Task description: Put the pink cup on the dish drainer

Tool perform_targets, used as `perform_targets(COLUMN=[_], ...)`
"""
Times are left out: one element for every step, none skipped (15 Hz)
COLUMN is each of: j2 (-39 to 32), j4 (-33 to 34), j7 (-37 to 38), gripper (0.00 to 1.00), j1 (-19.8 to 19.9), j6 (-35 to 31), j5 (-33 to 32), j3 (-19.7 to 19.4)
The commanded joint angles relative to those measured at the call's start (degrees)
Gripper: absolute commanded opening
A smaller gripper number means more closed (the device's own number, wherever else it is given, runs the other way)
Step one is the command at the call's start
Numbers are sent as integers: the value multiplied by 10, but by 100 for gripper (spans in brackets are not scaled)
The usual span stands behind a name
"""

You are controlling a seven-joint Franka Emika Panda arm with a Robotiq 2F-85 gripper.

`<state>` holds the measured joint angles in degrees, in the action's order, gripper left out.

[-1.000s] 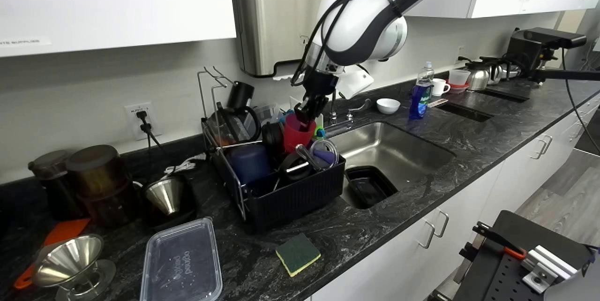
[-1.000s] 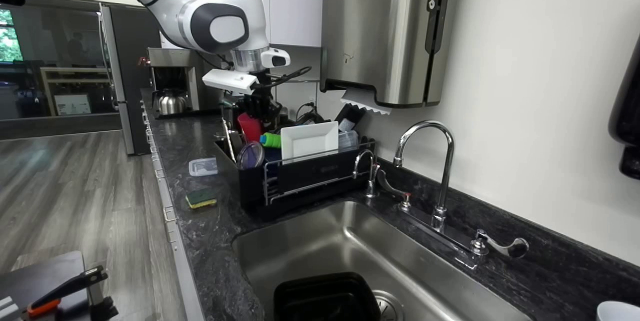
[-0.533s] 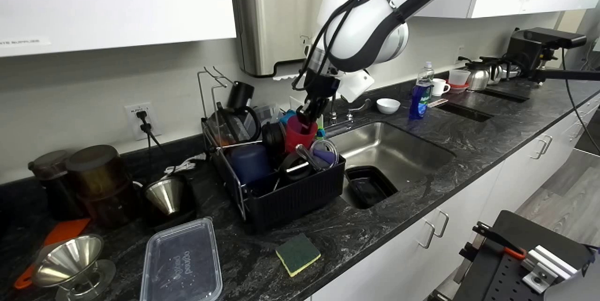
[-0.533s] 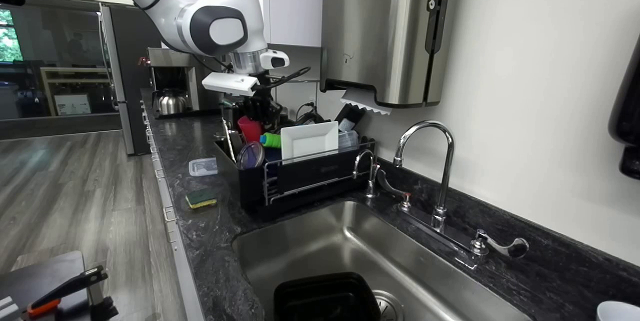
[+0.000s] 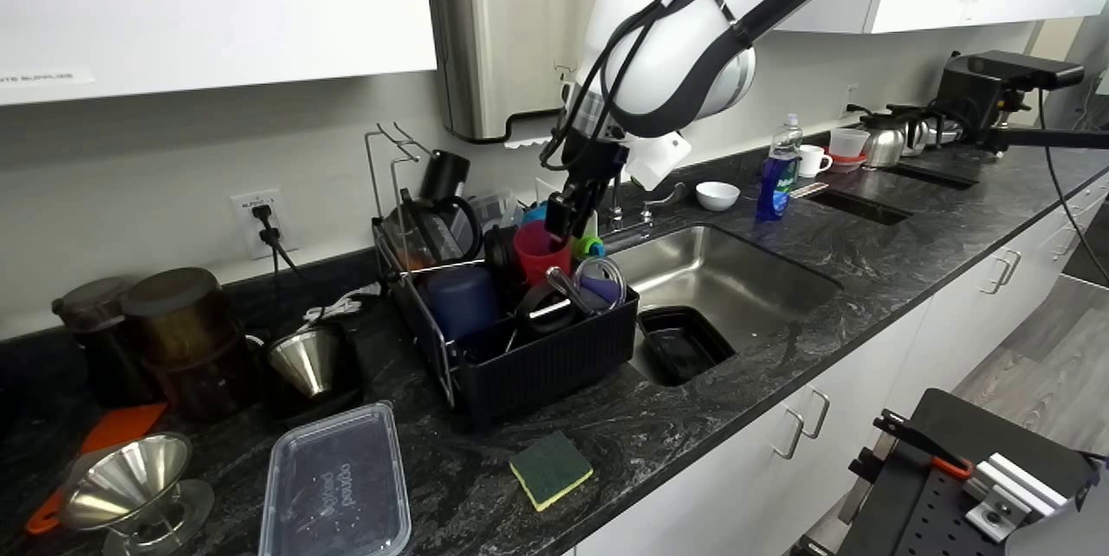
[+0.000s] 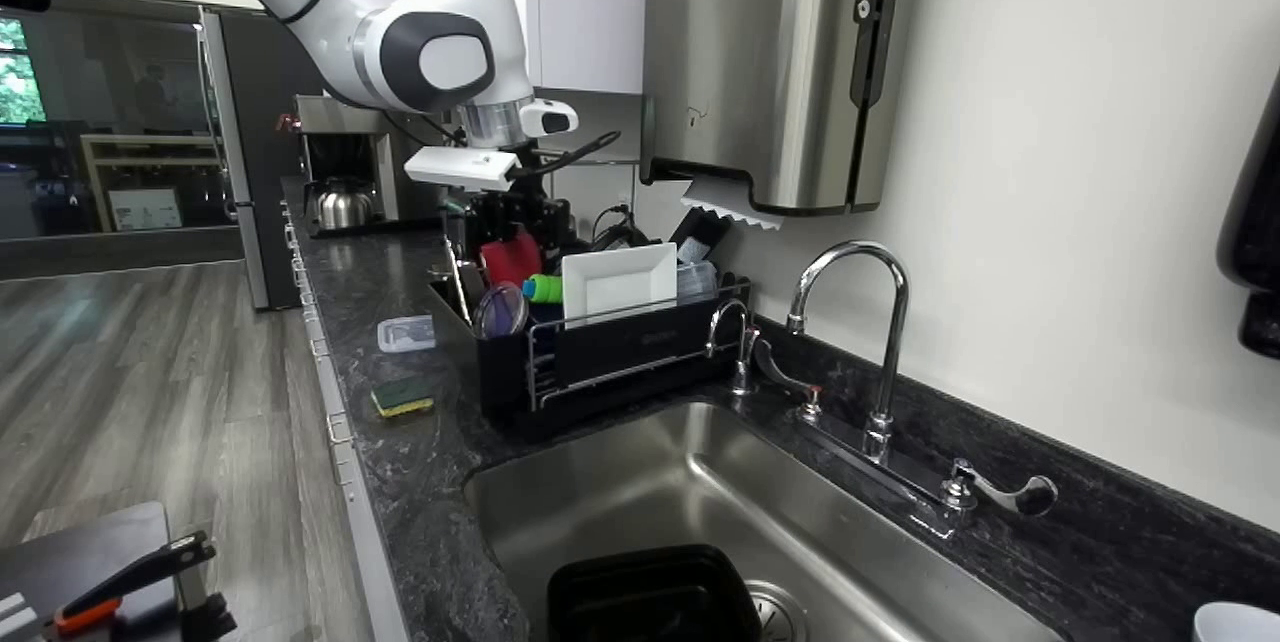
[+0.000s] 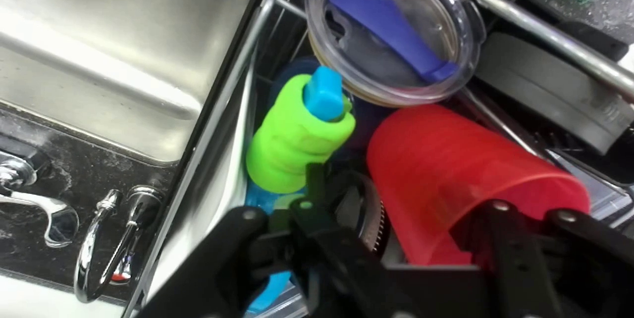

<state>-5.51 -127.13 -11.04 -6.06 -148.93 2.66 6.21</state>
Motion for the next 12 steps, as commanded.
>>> perform_targets(j2=[11,13,16,20,23,28,35,41,48,56,64,74], j4=[-10,-9,-9,-8,-6,-4,-2,1,4,6,8,10], j7=[-12,-13,-12,-11,-9,-5,-2,0,5,9,13,18], gripper=[92,98,100,100,100,100,100,100,100,100,100,100], j1=[4,4,4,3,3,3,3,3,4,4,5,7], j6=[-14,-14,-13,-13,-10,-7,-1,4,9,15,21,27], j5=[-10,-9,-10,-11,-12,-16,-17,-19,-21,-27,-33,-40], j3=[1,1,1,1,1,0,-1,-2,-3,-6,-8,-12])
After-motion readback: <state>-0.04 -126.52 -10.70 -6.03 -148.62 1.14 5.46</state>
